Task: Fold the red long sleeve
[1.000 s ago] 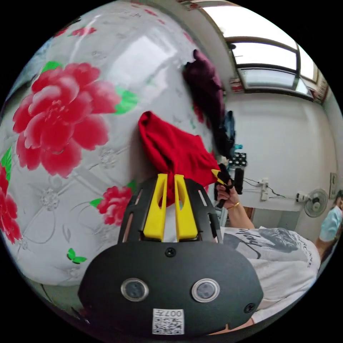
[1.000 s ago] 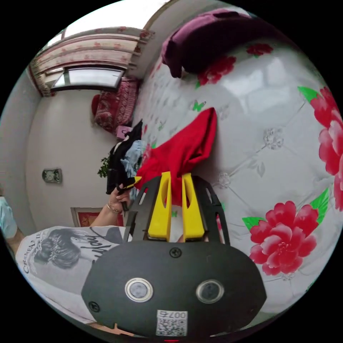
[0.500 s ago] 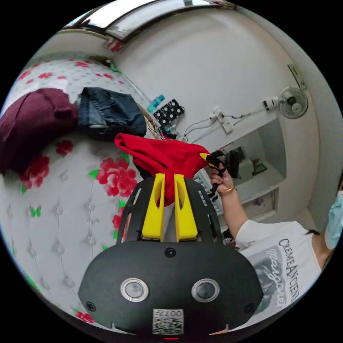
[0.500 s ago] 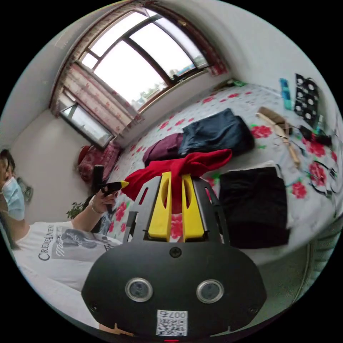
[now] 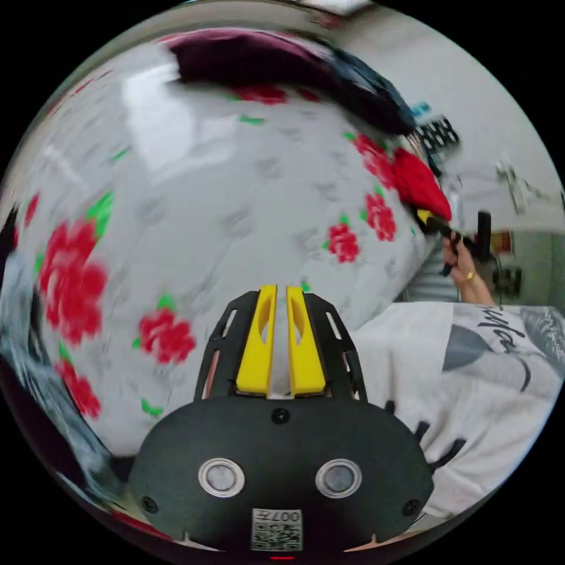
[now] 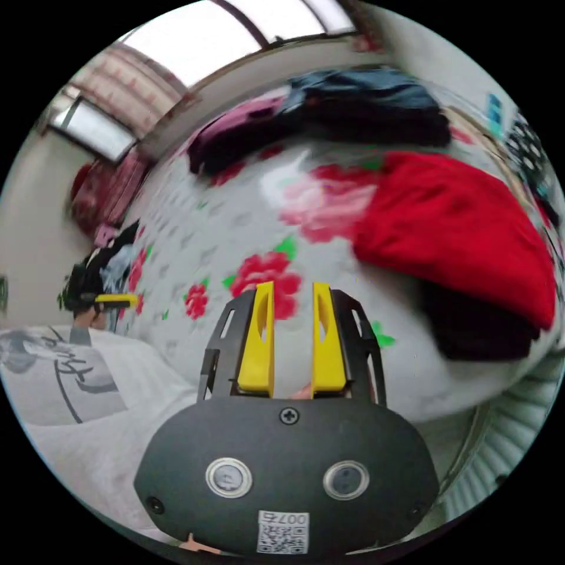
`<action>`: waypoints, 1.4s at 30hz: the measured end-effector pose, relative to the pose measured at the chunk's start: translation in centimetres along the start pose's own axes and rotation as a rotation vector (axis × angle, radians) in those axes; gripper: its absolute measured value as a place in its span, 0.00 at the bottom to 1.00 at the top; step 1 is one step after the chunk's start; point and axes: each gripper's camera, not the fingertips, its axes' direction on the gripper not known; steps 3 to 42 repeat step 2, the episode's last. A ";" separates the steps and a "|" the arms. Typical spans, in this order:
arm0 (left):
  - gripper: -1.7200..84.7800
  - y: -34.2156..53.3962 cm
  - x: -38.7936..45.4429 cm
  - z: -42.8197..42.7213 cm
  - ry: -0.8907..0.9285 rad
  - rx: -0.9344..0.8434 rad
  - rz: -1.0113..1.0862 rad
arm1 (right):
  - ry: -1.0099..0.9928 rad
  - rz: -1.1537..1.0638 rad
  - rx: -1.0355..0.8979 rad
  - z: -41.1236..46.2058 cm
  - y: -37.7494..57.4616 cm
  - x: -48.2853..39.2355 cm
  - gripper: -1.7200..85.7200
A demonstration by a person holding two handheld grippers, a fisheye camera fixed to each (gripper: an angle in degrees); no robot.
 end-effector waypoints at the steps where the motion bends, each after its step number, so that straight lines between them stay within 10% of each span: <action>1: 0.07 3.1 -2.9 -1.9 -0.020 0.073 -0.142 | -0.034 -0.107 -0.069 3.9 -0.3 -4.8 0.09; 42: 0.07 4.7 -4.3 -3.0 -0.034 0.114 -0.213 | -0.046 -0.225 -0.122 7.2 -0.3 -9.8 0.09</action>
